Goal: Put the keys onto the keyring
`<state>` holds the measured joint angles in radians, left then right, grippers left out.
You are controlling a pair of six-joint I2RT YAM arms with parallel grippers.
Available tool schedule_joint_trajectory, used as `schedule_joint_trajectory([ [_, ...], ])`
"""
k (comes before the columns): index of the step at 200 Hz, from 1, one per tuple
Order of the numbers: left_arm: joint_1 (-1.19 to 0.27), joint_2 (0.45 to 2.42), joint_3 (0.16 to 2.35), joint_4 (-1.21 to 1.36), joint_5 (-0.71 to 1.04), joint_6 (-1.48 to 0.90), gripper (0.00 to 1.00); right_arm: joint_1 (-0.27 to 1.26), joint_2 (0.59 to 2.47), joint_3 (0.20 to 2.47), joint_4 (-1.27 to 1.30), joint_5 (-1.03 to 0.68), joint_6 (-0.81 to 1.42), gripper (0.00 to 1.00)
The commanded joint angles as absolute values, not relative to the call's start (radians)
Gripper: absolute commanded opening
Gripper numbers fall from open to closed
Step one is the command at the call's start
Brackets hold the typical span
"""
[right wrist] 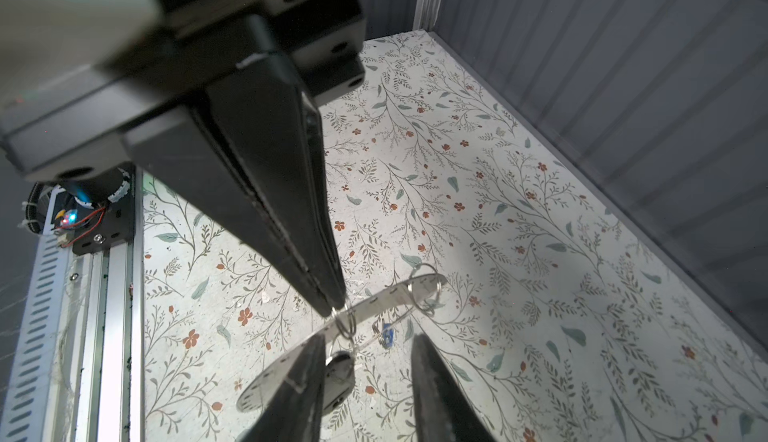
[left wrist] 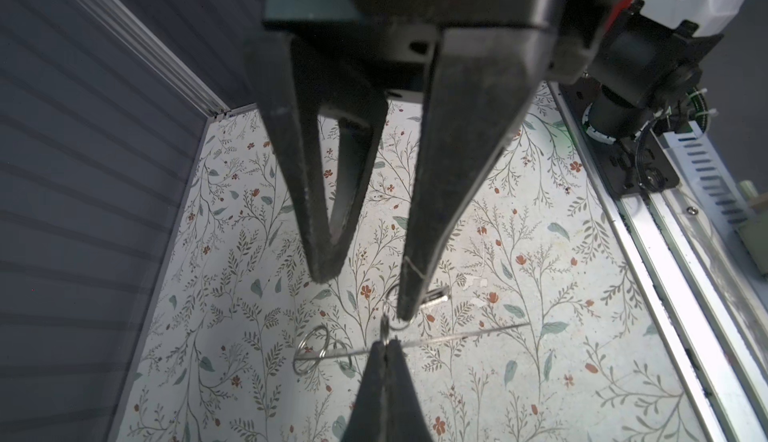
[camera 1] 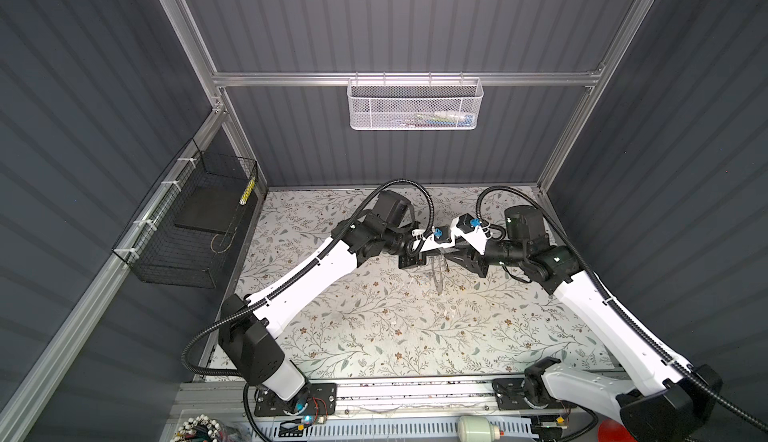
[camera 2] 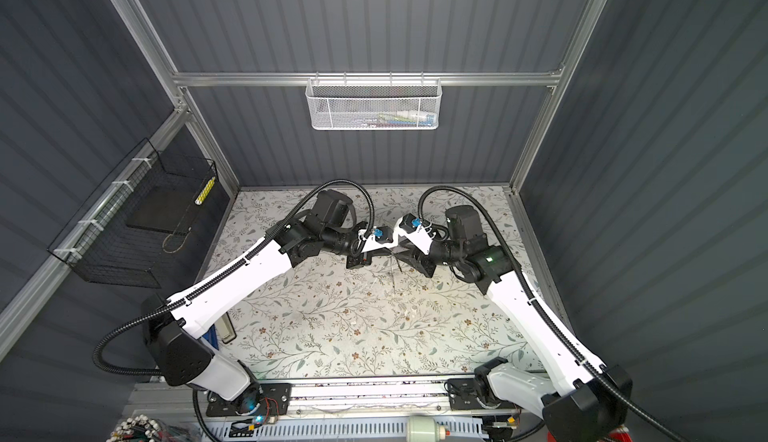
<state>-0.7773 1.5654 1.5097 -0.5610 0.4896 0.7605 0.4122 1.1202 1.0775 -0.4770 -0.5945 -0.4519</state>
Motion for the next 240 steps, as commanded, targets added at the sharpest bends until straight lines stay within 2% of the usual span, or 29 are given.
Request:
schedule_joint_trajectory([
  [1, -0.772, 1.509, 1.482, -0.434, 0.509, 0.666, 0.00, 0.405, 1.071, 1.039, -0.431, -0.575, -0.396, 0.41],
  [37, -0.768, 1.498, 1.462, -0.369, 0.476, 0.588, 0.00, 0.403, 1.034, 1.023, -0.399, -0.555, -0.348, 0.49],
  [82, -0.768, 1.487, 1.439, -0.285, 0.481, 0.501, 0.00, 0.405, 1.004, 0.979, -0.350, -0.559, -0.276, 0.50],
  [107, -0.767, 1.480, 1.434, -0.255, 0.481, 0.453, 0.00, 0.405, 1.003, 0.963, -0.308, -0.483, -0.223, 0.53],
  [161, -0.767, 1.465, 1.380, -0.184, 0.473, 0.364, 0.00, 0.416, 1.040, 0.963, -0.243, -0.472, -0.161, 0.52],
  [240, -0.768, 1.435, 1.336, -0.125, 0.460, 0.306, 0.00, 0.456, 1.089, 1.004, -0.224, -0.406, -0.116, 0.44],
])
